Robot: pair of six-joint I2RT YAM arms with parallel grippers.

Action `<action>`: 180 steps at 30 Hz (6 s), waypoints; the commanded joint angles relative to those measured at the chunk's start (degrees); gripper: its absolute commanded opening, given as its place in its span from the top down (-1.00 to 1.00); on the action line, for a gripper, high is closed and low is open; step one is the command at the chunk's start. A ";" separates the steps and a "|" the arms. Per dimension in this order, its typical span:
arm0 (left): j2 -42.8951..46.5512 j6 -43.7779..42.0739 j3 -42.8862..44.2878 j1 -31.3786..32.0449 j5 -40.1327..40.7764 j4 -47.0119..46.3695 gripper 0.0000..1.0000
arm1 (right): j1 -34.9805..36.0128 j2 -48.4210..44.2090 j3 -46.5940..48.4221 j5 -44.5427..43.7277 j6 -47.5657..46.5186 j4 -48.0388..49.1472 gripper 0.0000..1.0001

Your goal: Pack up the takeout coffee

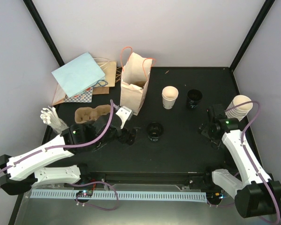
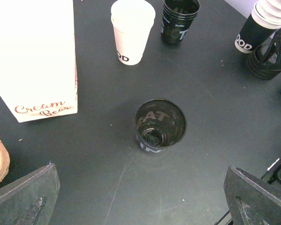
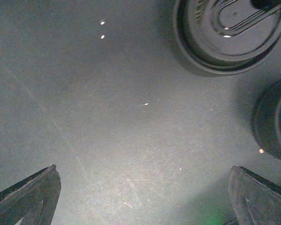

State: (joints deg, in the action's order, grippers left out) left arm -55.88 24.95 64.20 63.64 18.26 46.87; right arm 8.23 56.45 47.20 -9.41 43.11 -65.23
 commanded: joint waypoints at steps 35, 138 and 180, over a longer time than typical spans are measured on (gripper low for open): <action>-5.24 -3.26 4.19 -5.72 -6.22 0.59 -0.98 | -8.57 15.30 -2.57 -14.04 -0.18 20.64 -0.89; -3.07 -2.85 2.06 -5.80 -6.02 -0.22 -0.97 | -15.85 13.41 -6.50 -17.11 -1.01 22.60 -0.77; -2.05 -2.79 1.45 -5.80 -6.74 -0.20 -0.97 | -15.88 10.05 -9.94 -12.74 1.69 22.37 -0.44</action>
State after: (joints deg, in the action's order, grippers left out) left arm -58.81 22.09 65.41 58.17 12.36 47.07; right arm -7.27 66.43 37.45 -21.71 43.94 -42.54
